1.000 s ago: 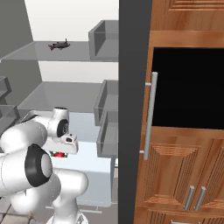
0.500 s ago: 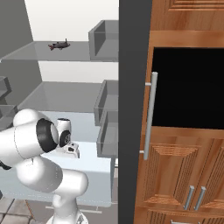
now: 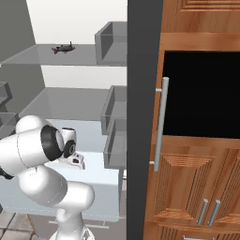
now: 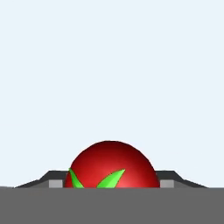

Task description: Place the tomato and carrot inside the fridge drawer. Close the drawer after placing the vegetables.

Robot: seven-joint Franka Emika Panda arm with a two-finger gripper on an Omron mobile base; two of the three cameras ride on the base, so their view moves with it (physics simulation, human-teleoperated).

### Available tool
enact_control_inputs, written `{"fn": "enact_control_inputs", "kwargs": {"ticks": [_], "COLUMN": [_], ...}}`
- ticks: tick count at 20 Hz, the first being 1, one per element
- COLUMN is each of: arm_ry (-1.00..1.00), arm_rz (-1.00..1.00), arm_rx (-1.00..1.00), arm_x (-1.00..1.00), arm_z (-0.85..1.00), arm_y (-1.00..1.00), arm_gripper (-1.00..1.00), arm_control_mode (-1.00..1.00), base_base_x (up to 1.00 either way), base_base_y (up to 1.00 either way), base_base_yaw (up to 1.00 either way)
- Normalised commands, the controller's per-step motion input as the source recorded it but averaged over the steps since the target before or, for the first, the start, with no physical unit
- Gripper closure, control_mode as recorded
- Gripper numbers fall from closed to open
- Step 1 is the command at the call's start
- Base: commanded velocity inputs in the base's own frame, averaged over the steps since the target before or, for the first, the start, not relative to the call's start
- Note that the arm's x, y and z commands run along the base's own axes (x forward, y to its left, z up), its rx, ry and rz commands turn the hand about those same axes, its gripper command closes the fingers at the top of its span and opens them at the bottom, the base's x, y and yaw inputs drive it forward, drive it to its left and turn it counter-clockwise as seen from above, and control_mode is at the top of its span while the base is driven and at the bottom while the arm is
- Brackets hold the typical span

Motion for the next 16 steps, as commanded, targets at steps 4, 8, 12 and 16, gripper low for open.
{"fn": "enact_control_inputs", "kwargs": {"ticks": [4,8,12,16], "arm_ry": [0.00,0.00,-0.05,-0.20], "arm_rz": [-0.10,-0.09,-0.09,-0.09], "arm_rx": [0.00,0.00,0.00,0.00], "arm_x": [0.07,0.31,0.11,-0.35], "arm_z": [0.40,0.90,1.00,1.00], "arm_y": [0.00,0.00,0.00,0.00], "arm_gripper": [-1.00,-1.00,-1.00,-1.00], "arm_control_mode": [-1.00,-1.00,-1.00,-1.00], "base_base_x": [0.00,0.00,0.00,0.00], "base_base_y": [0.00,0.00,0.00,0.00], "base_base_yaw": [0.00,0.00,0.00,0.00]}}
